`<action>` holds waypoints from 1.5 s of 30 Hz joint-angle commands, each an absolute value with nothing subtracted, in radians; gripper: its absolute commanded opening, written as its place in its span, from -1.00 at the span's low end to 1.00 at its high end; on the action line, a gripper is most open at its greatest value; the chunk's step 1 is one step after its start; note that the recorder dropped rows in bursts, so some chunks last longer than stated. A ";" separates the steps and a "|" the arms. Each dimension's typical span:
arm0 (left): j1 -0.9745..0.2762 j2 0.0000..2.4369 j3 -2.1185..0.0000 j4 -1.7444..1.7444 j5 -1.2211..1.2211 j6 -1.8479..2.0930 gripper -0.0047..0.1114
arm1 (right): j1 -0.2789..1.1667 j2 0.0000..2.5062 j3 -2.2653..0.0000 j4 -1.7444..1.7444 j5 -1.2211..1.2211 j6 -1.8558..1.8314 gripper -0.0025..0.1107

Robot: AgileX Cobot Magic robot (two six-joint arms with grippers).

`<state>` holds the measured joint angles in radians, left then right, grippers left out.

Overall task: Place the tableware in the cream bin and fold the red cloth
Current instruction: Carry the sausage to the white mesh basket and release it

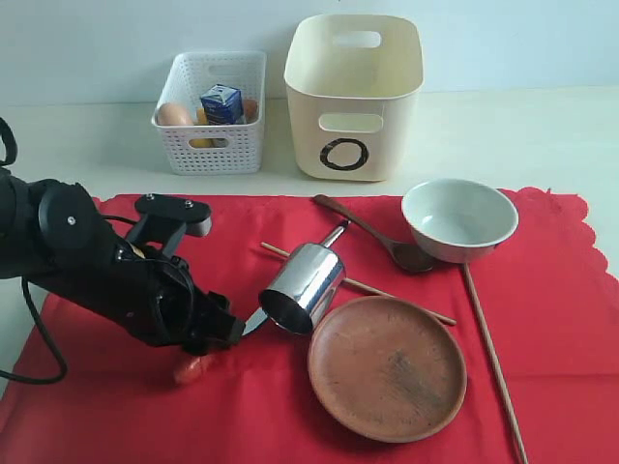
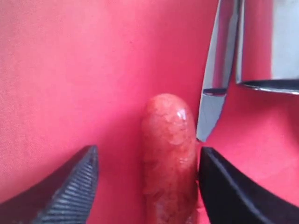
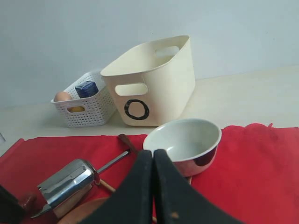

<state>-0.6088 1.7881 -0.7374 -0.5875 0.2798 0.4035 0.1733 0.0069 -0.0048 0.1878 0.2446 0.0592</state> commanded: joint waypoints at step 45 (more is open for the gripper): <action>-0.449 1.795 -1.092 -0.359 -0.250 0.416 -0.92 | 0.173 0.000 0.000 0.185 0.239 0.053 -0.96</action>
<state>-0.4596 1.7480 -1.0401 -0.3624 -0.2309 0.4177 0.1733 0.0069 -0.0048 0.1878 0.2446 0.0592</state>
